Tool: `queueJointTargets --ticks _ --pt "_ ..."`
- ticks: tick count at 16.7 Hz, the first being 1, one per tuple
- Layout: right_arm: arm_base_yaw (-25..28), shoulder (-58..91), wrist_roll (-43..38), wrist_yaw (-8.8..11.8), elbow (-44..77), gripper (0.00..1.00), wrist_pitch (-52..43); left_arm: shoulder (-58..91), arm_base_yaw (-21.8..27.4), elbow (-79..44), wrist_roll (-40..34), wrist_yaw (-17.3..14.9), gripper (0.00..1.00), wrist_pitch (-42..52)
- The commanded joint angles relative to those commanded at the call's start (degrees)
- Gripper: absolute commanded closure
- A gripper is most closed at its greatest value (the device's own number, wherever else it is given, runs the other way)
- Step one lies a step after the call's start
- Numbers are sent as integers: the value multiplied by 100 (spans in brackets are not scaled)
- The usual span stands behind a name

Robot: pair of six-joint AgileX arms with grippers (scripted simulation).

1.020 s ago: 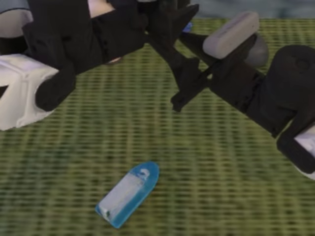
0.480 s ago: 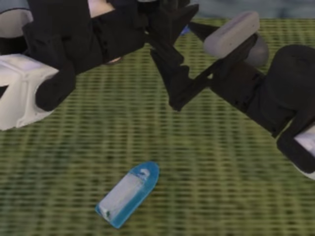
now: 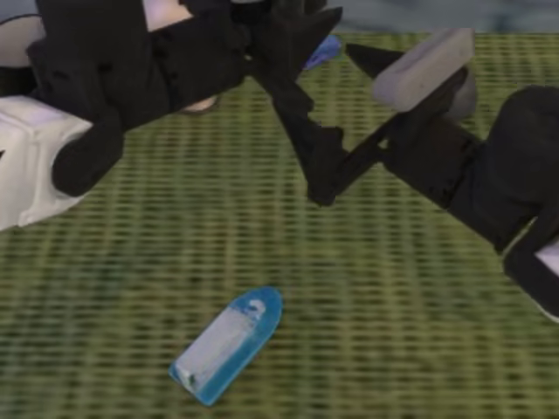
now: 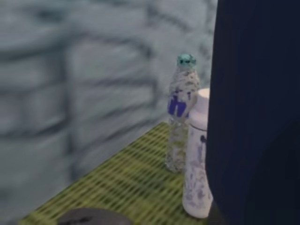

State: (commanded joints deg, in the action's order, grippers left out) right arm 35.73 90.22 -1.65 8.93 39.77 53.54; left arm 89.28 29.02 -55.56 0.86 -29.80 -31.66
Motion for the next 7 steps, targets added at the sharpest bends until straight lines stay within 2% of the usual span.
queueJointTargets --ticks 5,7 --pt "-134 -1122 -12 186 -1056 0 -47 -322 -626 294 25 -556 100 37" --pt "-153 -1299 -18 230 -1231 0 -43 -392 -768 358 44 -671 100 45"
